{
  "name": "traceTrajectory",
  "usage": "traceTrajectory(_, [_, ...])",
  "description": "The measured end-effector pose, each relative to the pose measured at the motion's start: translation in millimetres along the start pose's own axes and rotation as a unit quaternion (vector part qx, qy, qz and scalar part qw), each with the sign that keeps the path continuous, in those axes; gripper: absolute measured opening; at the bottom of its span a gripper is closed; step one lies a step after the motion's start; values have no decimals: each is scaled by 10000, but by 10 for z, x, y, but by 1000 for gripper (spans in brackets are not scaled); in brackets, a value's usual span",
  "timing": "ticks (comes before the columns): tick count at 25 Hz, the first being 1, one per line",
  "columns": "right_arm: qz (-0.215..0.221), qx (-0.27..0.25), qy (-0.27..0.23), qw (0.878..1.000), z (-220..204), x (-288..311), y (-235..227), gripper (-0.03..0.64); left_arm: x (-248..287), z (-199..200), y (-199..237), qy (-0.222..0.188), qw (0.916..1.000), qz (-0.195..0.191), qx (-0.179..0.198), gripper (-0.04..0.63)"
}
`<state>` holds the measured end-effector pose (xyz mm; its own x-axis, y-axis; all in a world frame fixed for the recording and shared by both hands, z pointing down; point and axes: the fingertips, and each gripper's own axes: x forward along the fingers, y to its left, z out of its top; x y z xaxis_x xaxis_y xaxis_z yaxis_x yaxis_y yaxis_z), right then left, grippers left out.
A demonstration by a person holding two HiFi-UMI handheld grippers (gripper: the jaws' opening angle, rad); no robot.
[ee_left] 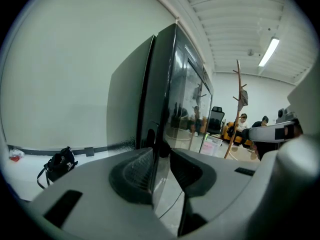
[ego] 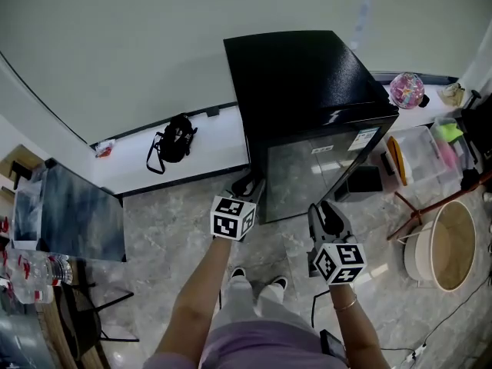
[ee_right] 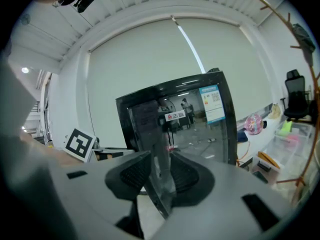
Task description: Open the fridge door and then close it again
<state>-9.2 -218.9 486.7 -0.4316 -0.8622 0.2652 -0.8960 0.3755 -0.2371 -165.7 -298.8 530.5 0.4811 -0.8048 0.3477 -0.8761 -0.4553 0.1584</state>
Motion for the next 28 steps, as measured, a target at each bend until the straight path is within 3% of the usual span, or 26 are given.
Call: traceTrajectory(28, [-366, -48, -99, 9993, 61, -174, 127, 114, -39, -7, -12, 78, 9998, -193, 76, 94])
